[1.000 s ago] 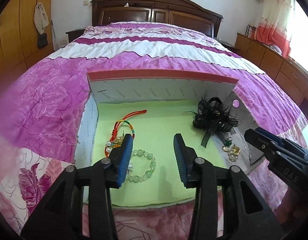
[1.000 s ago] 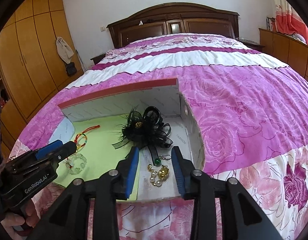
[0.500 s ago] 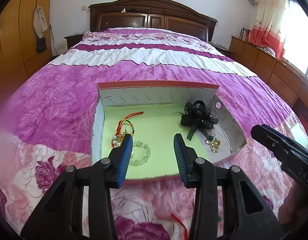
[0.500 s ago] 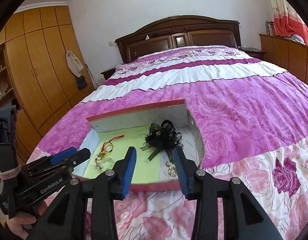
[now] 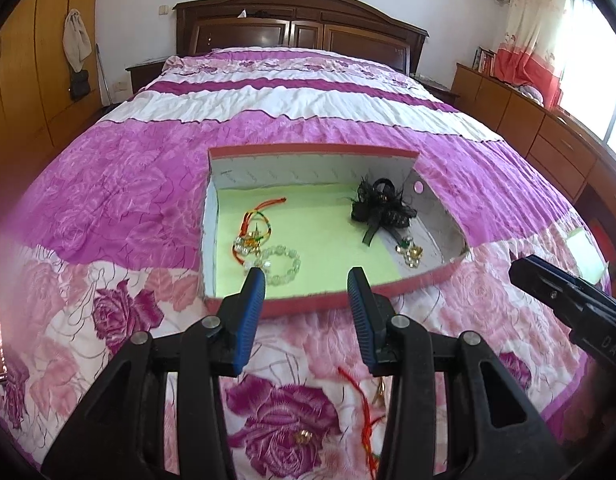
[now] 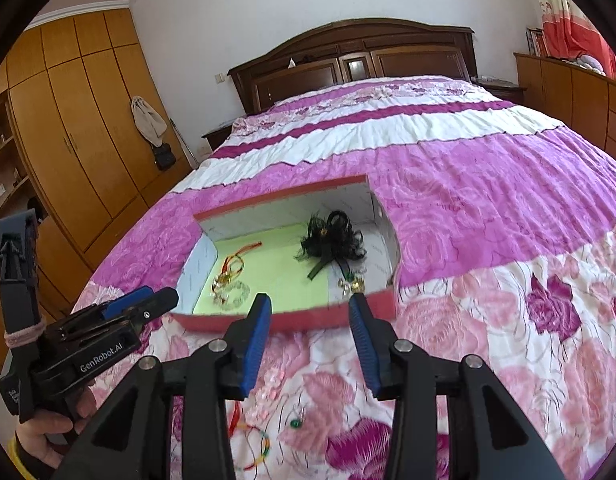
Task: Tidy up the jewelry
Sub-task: 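Withdraw both open tools from the box back over the quilt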
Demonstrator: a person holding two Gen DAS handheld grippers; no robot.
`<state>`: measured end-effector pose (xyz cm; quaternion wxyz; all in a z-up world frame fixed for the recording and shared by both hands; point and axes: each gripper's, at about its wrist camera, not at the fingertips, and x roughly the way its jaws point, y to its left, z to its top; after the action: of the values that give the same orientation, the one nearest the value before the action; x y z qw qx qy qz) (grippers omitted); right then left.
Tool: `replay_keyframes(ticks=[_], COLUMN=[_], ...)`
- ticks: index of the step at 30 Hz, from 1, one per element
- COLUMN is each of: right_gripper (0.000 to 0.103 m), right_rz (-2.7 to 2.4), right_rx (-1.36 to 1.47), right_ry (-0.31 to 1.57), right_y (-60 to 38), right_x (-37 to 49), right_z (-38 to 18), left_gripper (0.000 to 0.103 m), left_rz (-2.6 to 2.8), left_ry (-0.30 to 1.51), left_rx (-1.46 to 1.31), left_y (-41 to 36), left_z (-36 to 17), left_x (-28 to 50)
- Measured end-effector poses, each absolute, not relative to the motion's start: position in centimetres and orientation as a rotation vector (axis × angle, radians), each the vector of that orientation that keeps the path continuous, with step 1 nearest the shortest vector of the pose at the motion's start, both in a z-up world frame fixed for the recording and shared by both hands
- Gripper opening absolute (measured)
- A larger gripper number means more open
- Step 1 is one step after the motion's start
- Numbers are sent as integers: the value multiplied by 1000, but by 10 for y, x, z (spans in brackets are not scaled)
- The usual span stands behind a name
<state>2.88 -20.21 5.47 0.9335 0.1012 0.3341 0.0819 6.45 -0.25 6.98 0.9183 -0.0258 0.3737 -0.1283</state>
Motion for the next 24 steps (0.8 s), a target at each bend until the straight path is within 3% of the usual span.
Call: replay_keyframes(ticks=[24], right_gripper=[44], right_rz=[159], right_rx=[209], right_ry=[824], right_y=[-208], right_x=[0], right_z=[6], left_gripper=[35], left_rz=[-307], left_ry=[946], left_rx=[-17], left_y=[-2], left_z=[16], left_x=[26])
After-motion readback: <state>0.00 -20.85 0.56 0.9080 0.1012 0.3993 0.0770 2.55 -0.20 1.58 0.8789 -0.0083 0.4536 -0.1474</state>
